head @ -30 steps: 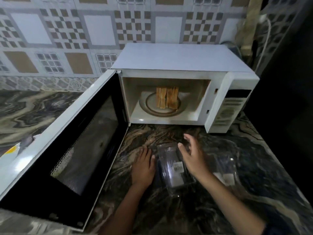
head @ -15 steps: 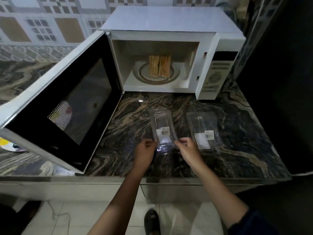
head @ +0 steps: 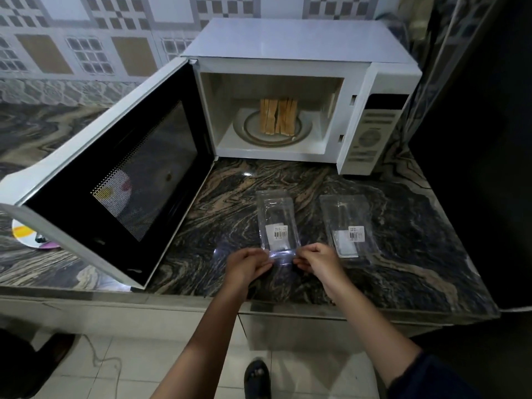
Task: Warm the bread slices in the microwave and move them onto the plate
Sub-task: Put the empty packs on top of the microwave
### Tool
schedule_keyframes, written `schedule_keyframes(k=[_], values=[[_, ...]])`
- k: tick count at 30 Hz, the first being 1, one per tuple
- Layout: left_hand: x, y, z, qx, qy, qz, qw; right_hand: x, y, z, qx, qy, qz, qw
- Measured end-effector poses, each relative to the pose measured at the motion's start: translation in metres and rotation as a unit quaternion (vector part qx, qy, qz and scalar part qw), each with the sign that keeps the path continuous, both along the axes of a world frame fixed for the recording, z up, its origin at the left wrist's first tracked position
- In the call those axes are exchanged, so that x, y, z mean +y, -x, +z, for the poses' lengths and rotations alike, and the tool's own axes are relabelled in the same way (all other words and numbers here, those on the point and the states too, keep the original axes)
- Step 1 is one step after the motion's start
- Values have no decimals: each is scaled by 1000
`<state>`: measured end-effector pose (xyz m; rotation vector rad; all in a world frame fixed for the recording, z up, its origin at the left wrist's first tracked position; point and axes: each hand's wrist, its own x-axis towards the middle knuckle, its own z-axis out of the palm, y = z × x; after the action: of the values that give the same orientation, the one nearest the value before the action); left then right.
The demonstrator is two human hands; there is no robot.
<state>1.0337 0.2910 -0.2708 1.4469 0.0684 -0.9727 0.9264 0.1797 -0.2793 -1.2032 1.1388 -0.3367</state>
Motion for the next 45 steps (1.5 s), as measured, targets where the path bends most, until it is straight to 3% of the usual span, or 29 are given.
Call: schedule_keyframes(k=[7,14,17,19,25,28,32,38,45], values=[[-5,0,-6,-22,-14,19,999,0,-2,2,32,51,17,998],[-4,13,-10,-160,-65,17,985,13,8,16,-22,37,14,999],[-2,25,-1,-291,-138,19,947,16,27,36,88,177,144,970],[2,36,11,-348,-156,48,923,14,44,51,101,263,179,943],[-10,76,43,-457,-79,23,886,-18,92,86,-16,407,30,913],[-31,96,51,-408,-43,-38,911,-41,108,73,37,375,-18,926],[-49,111,34,-285,-78,-112,949,-55,120,54,98,244,2,965],[-67,113,19,-149,-53,-138,978,-62,114,38,51,30,16,998],[-85,112,1,-85,-51,-94,991,-65,108,22,16,-18,14,1000]])
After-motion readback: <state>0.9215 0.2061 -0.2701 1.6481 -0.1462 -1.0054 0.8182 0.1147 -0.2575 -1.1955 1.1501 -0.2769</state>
